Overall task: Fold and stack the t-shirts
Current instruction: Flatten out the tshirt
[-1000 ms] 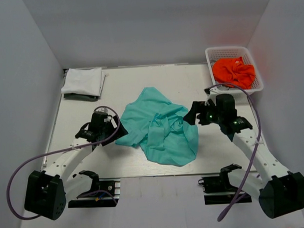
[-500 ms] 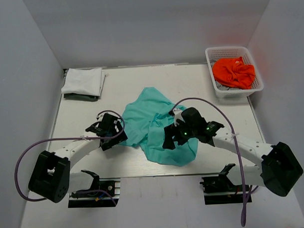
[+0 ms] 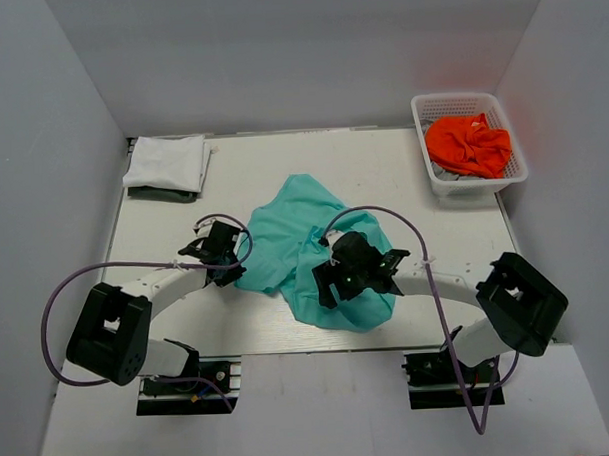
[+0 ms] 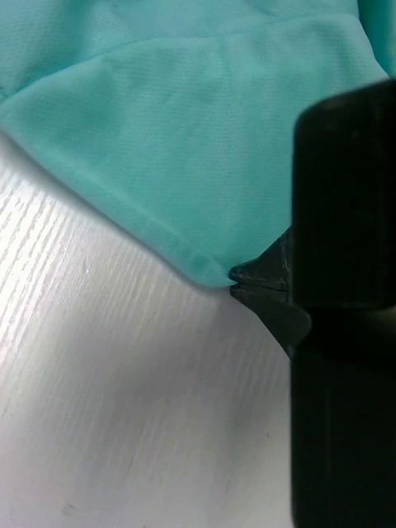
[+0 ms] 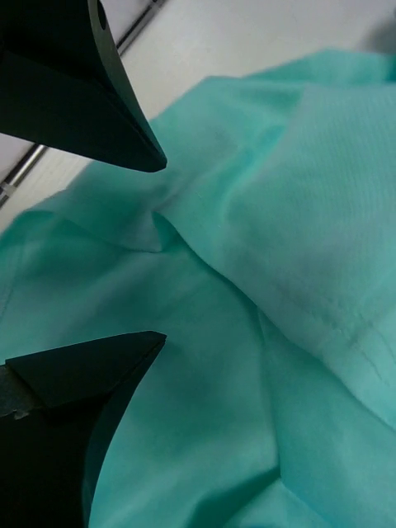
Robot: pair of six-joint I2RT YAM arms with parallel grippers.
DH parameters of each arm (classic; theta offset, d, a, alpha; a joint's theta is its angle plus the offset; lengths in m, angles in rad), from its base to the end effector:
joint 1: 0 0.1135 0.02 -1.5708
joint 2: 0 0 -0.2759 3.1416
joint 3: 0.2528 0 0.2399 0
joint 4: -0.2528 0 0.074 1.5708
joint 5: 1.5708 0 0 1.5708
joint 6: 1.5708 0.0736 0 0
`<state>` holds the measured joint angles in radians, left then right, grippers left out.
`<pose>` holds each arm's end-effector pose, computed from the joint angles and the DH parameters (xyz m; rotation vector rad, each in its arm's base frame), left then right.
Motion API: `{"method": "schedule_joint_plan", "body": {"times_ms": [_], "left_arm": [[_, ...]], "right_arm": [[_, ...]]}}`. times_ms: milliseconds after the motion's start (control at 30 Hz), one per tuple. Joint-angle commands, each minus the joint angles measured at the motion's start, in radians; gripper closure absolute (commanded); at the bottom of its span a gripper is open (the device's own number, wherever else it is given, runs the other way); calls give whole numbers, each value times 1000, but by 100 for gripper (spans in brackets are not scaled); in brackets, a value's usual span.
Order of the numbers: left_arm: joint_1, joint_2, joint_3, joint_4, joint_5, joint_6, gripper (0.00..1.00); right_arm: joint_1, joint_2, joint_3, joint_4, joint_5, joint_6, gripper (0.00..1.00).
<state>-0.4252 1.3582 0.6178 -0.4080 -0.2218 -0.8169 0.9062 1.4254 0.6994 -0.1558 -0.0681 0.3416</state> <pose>0.2194 -0.0816 0.1378 -0.5821 2.6067 -0.0913 0.1732 0.2292 0.1634 -0.7415 2.4445 0.6060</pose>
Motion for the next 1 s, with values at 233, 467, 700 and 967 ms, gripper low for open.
{"method": "schedule_joint_plan", "body": {"times_ms": [233,467,700,967], "left_arm": [[-4,-51,-95,-25,38,-1,100],[-4,-100,-113,-14,59,-1,100],[-4,-119,-113,-23,59,-1,100],[-4,-202,-60,-63,29,8,100]], "right_arm": [[49,23,40,142,119,40,23],[63,44,45,179,94,59,38],[83,27,57,157,83,71,100],[82,-87,20,110,204,131,100]]}}
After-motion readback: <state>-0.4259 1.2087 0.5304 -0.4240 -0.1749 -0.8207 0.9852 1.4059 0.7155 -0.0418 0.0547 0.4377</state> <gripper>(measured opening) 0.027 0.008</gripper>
